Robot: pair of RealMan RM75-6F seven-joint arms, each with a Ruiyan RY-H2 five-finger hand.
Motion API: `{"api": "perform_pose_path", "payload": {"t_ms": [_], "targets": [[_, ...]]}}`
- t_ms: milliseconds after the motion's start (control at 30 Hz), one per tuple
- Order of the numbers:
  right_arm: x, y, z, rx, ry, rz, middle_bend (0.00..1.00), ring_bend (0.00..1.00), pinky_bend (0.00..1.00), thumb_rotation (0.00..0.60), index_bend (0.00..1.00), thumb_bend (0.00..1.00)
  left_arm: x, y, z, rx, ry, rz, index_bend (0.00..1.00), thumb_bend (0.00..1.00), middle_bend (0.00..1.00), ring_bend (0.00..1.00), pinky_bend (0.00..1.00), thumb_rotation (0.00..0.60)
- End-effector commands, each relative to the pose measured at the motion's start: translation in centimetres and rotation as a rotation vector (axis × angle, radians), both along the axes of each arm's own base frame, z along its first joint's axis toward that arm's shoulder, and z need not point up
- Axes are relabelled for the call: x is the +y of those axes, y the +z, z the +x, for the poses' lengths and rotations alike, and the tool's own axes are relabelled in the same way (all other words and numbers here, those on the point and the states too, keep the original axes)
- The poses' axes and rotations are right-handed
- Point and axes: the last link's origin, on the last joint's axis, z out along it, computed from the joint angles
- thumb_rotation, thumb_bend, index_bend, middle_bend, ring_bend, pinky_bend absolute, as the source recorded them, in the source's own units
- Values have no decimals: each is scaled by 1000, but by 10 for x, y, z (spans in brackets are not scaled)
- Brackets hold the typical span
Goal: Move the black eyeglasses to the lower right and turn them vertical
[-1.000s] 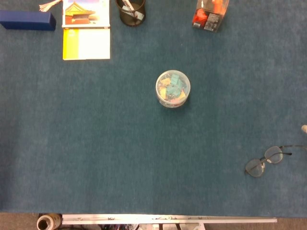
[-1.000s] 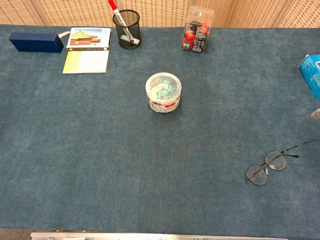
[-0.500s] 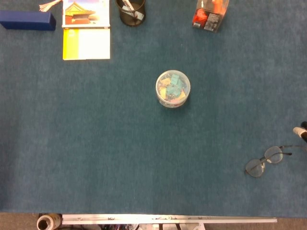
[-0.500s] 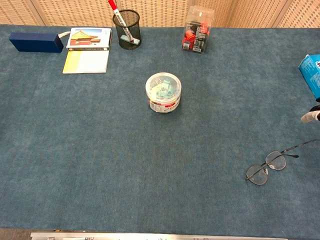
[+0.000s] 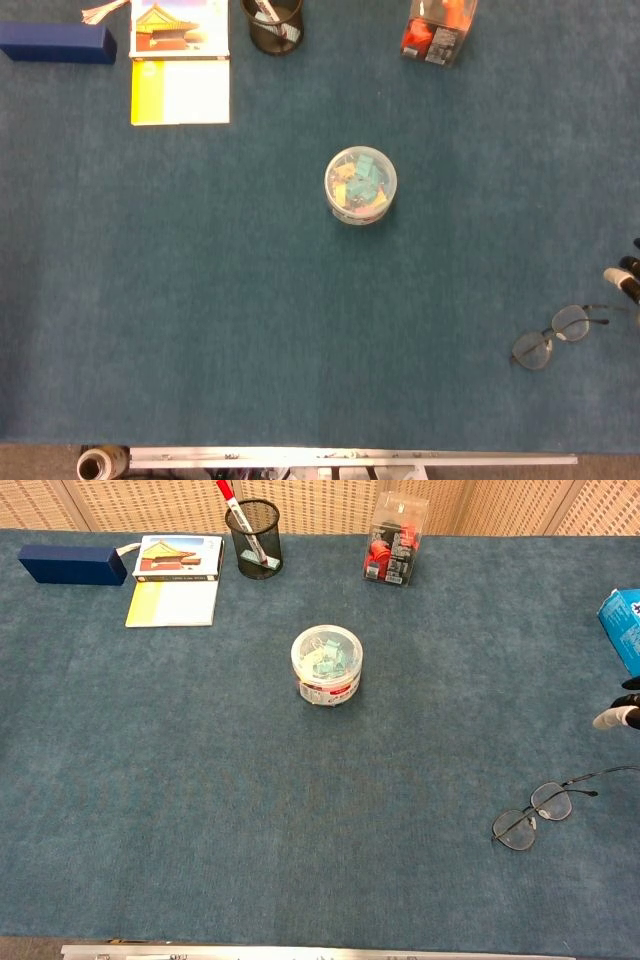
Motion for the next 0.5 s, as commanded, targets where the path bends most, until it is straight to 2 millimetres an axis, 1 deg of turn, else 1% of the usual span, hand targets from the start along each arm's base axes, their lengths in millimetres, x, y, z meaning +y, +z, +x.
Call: {"api": "perform_pose_path", "payload": {"t_ms": [33,500], "targets": [[0,-2,0,-4,1,4,283,136,247,600,282,399,0,0,0,0,-1,-1,475,377,537,395,534,600],[-3,-15,2,-22,9,41,283,136,247,600,282,398,0,1,0,-5,0,0,475,377,537,395,534,600]]}}
